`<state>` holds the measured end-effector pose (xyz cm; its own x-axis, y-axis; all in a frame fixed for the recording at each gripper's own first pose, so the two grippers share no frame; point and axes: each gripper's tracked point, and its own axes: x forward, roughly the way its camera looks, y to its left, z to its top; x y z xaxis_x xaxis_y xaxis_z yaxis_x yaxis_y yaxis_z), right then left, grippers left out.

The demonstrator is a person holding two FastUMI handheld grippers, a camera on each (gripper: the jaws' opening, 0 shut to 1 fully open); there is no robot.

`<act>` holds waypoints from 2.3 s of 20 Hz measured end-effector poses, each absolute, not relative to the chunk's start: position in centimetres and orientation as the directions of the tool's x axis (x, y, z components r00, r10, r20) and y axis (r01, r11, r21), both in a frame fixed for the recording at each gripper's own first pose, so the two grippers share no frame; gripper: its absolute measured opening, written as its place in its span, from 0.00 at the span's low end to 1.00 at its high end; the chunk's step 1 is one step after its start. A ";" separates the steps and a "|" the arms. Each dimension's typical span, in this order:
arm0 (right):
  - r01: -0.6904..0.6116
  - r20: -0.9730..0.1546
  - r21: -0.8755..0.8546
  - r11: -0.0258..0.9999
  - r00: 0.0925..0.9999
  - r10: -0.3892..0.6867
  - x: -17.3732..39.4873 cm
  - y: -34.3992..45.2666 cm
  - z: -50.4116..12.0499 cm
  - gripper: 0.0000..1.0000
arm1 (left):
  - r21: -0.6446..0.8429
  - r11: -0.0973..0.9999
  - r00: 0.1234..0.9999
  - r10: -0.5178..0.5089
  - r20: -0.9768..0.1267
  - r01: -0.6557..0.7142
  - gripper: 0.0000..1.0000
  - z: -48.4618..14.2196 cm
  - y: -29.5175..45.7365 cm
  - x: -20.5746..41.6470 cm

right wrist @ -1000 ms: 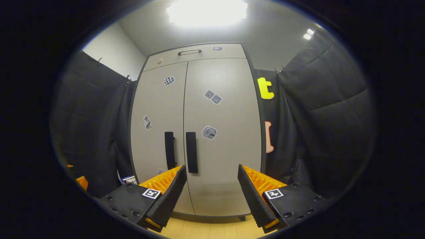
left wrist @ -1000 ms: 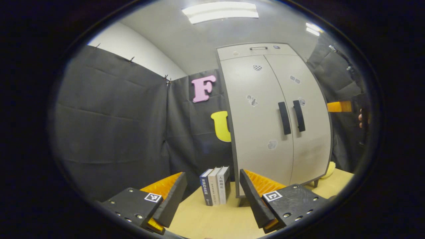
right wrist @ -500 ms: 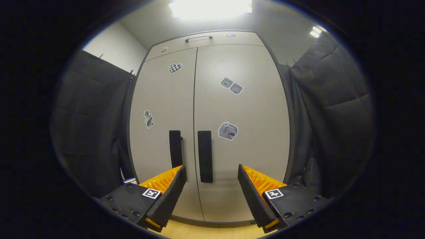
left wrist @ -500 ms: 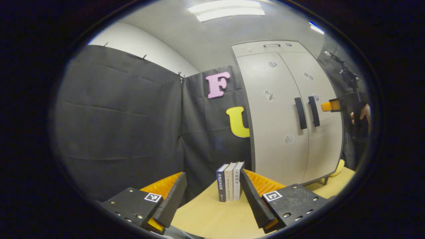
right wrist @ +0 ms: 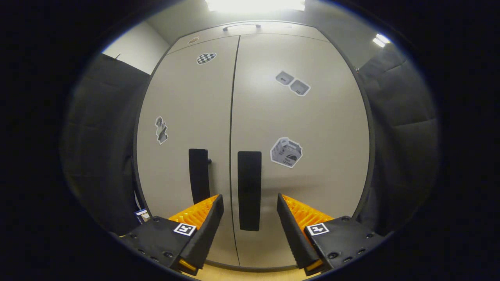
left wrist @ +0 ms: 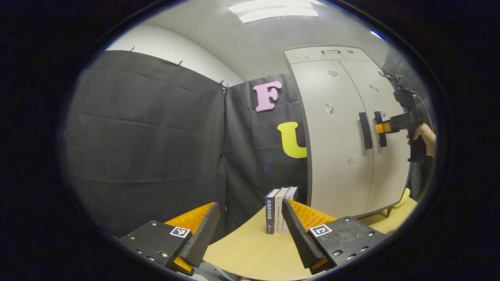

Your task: Open the right door of the double-door shoe cabinet with the right hand, and open the left door with the left hand.

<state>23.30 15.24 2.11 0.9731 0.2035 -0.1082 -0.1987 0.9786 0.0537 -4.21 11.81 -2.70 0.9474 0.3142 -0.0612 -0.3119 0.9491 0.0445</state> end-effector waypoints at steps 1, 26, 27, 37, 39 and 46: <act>-0.198 -0.121 0.054 0.979 0.972 0.203 23.8 15.5 1.9 0.81 | 0.044 0.947 0.945 0.321 -0.062 -0.319 0.94 -2.9 11.9 -4.2; -0.252 -0.219 0.098 0.963 0.938 0.268 20.1 13.5 1.3 0.09 | 0.012 0.982 0.981 0.191 -0.023 -0.191 0.94 -1.2 8.9 -4.1; -0.255 -0.222 0.100 0.962 0.936 0.272 19.4 13.1 1.4 0.08 | 0.006 0.984 0.984 0.178 -0.022 -0.178 0.94 -1.3 8.6 -4.1; -0.279 -0.230 0.116 0.953 0.926 0.299 14.4 9.0 1.9 0.08 | -0.007 0.998 0.998 0.065 -0.017 -0.065 0.94 -1.0 4.0 -2.5; -0.290 -0.232 0.136 0.947 0.920 0.315 13.4 8.0 2.0 0.10 | -0.005 0.999 0.999 0.049 -0.015 -0.049 0.94 -0.9 3.3 -2.3; -0.298 -0.226 0.200 0.934 0.913 0.340 11.0 4.1 2.0 0.11 | 0.001 1.000 0.999 0.014 -0.040 -0.014 0.94 -1.6 1.4 -1.2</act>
<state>11.03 4.12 2.01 0.9130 0.3396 -0.2260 -0.2977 0.9335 0.1998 -1.18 1.43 -1.61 0.9991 0.0145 -0.0398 -0.0144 0.9999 0.0012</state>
